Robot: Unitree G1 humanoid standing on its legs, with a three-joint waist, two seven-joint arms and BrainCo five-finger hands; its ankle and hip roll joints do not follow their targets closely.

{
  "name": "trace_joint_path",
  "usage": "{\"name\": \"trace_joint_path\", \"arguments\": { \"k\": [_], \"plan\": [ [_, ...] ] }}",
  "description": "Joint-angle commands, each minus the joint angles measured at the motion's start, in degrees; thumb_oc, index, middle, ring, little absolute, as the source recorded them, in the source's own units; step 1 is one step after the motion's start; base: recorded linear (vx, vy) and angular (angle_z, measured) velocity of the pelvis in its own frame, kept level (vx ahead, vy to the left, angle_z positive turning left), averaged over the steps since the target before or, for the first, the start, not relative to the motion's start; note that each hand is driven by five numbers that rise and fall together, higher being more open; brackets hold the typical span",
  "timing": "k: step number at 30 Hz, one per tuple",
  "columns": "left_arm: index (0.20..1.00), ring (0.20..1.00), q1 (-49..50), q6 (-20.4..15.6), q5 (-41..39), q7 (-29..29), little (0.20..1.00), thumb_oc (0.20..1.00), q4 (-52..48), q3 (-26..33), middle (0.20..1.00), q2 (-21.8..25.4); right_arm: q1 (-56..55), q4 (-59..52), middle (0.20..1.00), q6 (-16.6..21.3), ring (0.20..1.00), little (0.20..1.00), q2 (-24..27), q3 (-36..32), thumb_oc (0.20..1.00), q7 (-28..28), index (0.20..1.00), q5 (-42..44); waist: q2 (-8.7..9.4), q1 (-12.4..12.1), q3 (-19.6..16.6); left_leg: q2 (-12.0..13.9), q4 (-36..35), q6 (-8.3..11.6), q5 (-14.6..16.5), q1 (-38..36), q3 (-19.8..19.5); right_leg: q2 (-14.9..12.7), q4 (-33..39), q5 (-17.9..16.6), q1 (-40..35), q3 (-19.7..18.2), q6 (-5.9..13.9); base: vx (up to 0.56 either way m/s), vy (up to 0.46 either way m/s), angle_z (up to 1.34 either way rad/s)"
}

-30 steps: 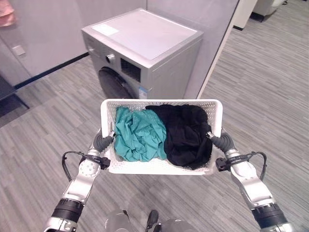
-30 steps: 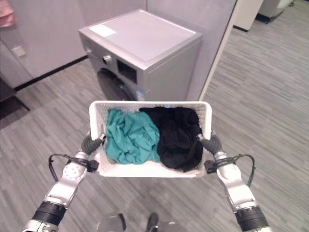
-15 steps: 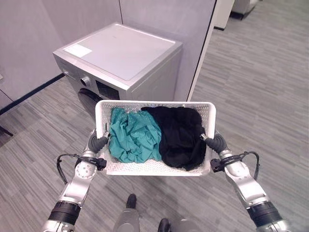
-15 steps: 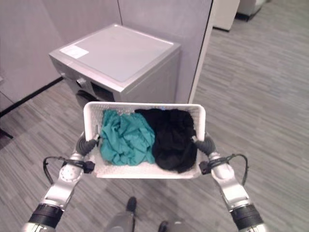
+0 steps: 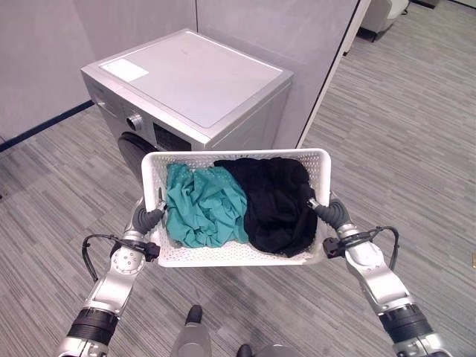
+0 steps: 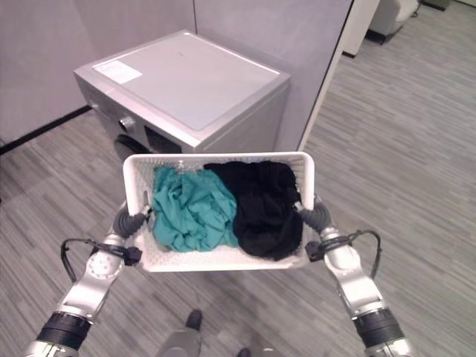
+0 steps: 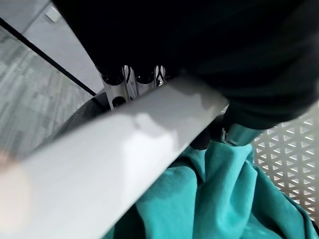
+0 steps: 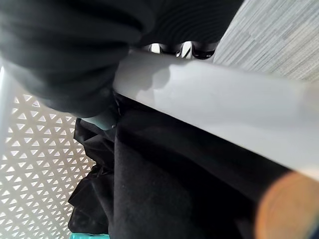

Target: Grab the laundry basket,head to the washer,open it,put in the laundry and shut it.

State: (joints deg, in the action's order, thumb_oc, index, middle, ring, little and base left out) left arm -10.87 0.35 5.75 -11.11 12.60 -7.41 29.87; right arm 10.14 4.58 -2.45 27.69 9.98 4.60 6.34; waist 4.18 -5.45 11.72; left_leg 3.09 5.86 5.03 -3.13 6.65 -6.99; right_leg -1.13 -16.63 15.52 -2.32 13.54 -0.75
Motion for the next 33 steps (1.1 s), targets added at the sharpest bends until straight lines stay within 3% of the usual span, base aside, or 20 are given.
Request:
{"name": "trace_joint_path", "arguments": {
  "k": [1, 8, 13, 14, 16, 18, 20, 24, 26, 28, 30, 31, 32, 33],
  "plan": [
    [0.200, 0.200, -4.9, -1.9, 2.0, -6.1, 0.200, 0.200, 0.0, 6.1, 0.200, 6.3, 3.6, -4.8, 0.200, 6.1, 0.200, 0.200, 4.1, -8.7, 0.200, 3.3, 0.200, -0.9, 1.48, 0.2, -5.4, -1.5, 11.3, -2.92, 9.7, 3.1, 1.9, -2.7, 11.3, -4.0, -5.6, -0.9, 3.29, 0.11, 0.346, -0.01],
    [0.200, 0.200, -12.4, -1.7, 1.5, -8.9, 0.200, 0.200, -0.9, 6.6, 0.200, 9.9, 11.6, 0.4, 0.200, 3.3, 0.200, 0.200, 2.8, -5.8, 0.200, 4.6, 0.200, -3.7, -0.81, 0.2, -6.6, -3.6, 8.1, -8.15, 12.3, -3.9, 7.2, -7.5, -3.6, -5.3, 0.6, -2.5, 7.24, 0.03, 0.305, -0.27],
    [0.200, 0.200, -21.8, -0.6, 0.9, -10.7, 0.200, 0.200, 1.6, 3.2, 0.200, 11.0, 17.1, 3.7, 0.200, 2.2, 0.200, 0.200, 2.9, -2.8, 0.200, 5.0, 0.200, -3.7, -1.46, 0.4, -7.4, -5.7, 6.5, -9.93, 12.2, -6.6, 6.9, -7.9, -8.2, -6.8, 1.9, -4.0, 7.92, 0.02, 0.182, -0.36],
    [0.200, 0.200, -29.0, 0.4, 1.2, -10.6, 0.200, 0.200, 3.8, -0.5, 0.200, 11.4, 20.6, 5.9, 0.200, 1.3, 0.200, 0.200, 4.2, -1.6, 0.200, 5.0, 0.200, -2.8, -1.50, 0.4, -8.4, -6.9, 5.2, -10.69, 11.8, -7.9, 6.0, -8.0, -11.8, -8.1, 2.4, -3.8, 7.95, 0.04, 0.119, 0.07],
    [0.200, 0.200, -29.7, 0.4, 1.1, -10.7, 0.200, 0.200, 4.3, -0.8, 0.200, 11.4, 21.1, 6.3, 0.200, 1.4, 0.200, 0.200, 4.3, -1.7, 0.200, 5.0, 0.200, -2.7, -1.33, 0.3, -8.1, -7.0, 5.0, -10.75, 11.7, -7.9, 5.9, -8.2, -12.2, -8.0, 2.6, -3.8, 8.01, 0.03, 0.095, 0.17],
    [0.200, 0.200, -36.7, 2.2, 0.7, -10.4, 0.200, 0.200, 7.1, -5.1, 0.200, 12.9, 27.3, 11.0, 0.200, 0.2, 0.200, 0.200, 6.3, 1.6, 0.200, 5.0, 0.200, -0.8, -1.64, 0.3, -7.9, -7.3, 4.0, -11.69, 11.4, -9.6, 5.2, -7.6, -18.7, -9.8, 4.7, -3.6, 7.57, 0.03, 0.103, 0.13],
    [0.200, 0.200, -41.6, 3.3, 0.2, -9.6, 0.200, 0.200, 10.6, -8.4, 0.200, 14.7, 33.2, 16.1, 0.200, -0.3, 0.200, 0.200, 7.9, 4.4, 0.200, 4.5, 0.200, 1.4, -1.73, -0.1, -7.6, -7.3, 3.0, -11.82, 11.4, -10.8, 5.3, -7.6, -20.1, -10.0, 6.6, -2.9, 7.76, 0.04, 0.035, 0.16],
    [0.200, 0.200, -50.9, 4.4, -2.3, -7.6, 0.200, 0.200, 18.9, -15.6, 0.200, 19.1, 49.2, 28.3, 0.200, -1.8, 0.200, 0.200, 10.0, 13.3, 0.200, 2.3, 0.200, 5.9, -1.21, -0.2, -7.0, -7.0, 1.0, -10.58, 10.9, -12.0, 4.6, -5.3, -9.0, -8.6, 10.4, -2.6, 7.03, 0.10, -0.057, 0.05],
    [0.200, 0.200, -54.9, 4.5, -4.1, -7.1, 0.200, 0.200, 23.0, -19.2, 0.200, 21.4, 56.5, 34.5, 0.200, -2.3, 0.200, 0.200, 8.8, 18.1, 0.200, 1.7, 0.200, 7.7, -0.82, -0.5, -7.2, -6.9, 0.7, -9.95, 12.1, -12.9, 5.2, -5.0, 0.0, -11.3, 11.4, -0.1, 7.67, 0.20, -0.110, -0.11],
    [0.200, 0.200, -59.2, 4.2, -5.2, -6.4, 0.200, 0.200, 28.1, -23.1, 0.200, 21.3, 61.5, 39.7, 0.200, -2.6, 0.200, 0.200, 8.0, 22.1, 0.200, 0.8, 0.200, 9.4, -0.28, 0.0, -7.0, -6.8, 2.5, -9.21, 14.1, -13.4, 4.8, -3.4, 5.5, -12.3, 9.8, -0.1, 7.59, 0.27, -0.125, -0.02],
    [0.200, 0.200, -61.0, 4.2, -5.3, -5.5, 0.200, 0.200, 31.0, -25.8, 0.200, 19.8, 63.1, 41.5, 0.200, -2.6, 0.200, 0.200, 8.4, 24.1, 0.200, 0.1, 0.200, 11.5, 0.43, 0.3, -7.4, -6.2, 6.6, -7.17, 14.5, -12.5, 4.0, -1.5, 7.0, -10.9, 7.4, -1.6, 6.33, 0.24, -0.147, 0.37],
    [0.200, 0.200, -61.2, 4.1, -5.4, -5.5, 0.200, 0.200, 31.1, -25.9, 0.200, 19.7, 63.2, 41.6, 0.200, -2.6, 0.200, 0.200, 8.5, 24.1, 0.200, 0.0, 0.200, 11.5, 0.56, 0.4, -7.4, -6.3, 6.8, -7.14, 14.3, -12.2, 3.8, -1.6, 7.3, -11.2, 7.4, -1.4, 6.28, 0.18, -0.225, 0.98],
    [0.200, 0.200, -64.1, 4.3, -6.1, -5.0, 0.200, 0.200, 33.1, -29.0, 0.200, 17.4, 66.0, 44.9, 0.200, -2.2, 0.200, 0.200, 8.0, 26.1, 0.200, 1.0, 0.200, 12.6, 1.23, 0.5, -6.7, -3.8, 15.9, -3.89, 12.1, -7.5, 5.9, -1.9, 9.5, -10.8, 4.3, 2.5, 4.94, 0.10, -0.238, 0.98],
    [0.200, 0.200, -65.9, 4.4, -6.7, -5.0, 0.200, 0.200, 35.3, -30.4, 0.200, 15.5, 68.0, 47.2, 0.200, -2.3, 0.200, 0.200, 7.2, 27.0, 0.200, 1.8, 0.200, 12.8, 1.45, 0.4, -6.0, -2.7, 21.7, -2.81, 10.4, -4.3, 6.1, -1.6, 10.6, -10.6, 3.1, 3.4, 4.05, 0.10, -0.236, 0.98]
  ]
}}
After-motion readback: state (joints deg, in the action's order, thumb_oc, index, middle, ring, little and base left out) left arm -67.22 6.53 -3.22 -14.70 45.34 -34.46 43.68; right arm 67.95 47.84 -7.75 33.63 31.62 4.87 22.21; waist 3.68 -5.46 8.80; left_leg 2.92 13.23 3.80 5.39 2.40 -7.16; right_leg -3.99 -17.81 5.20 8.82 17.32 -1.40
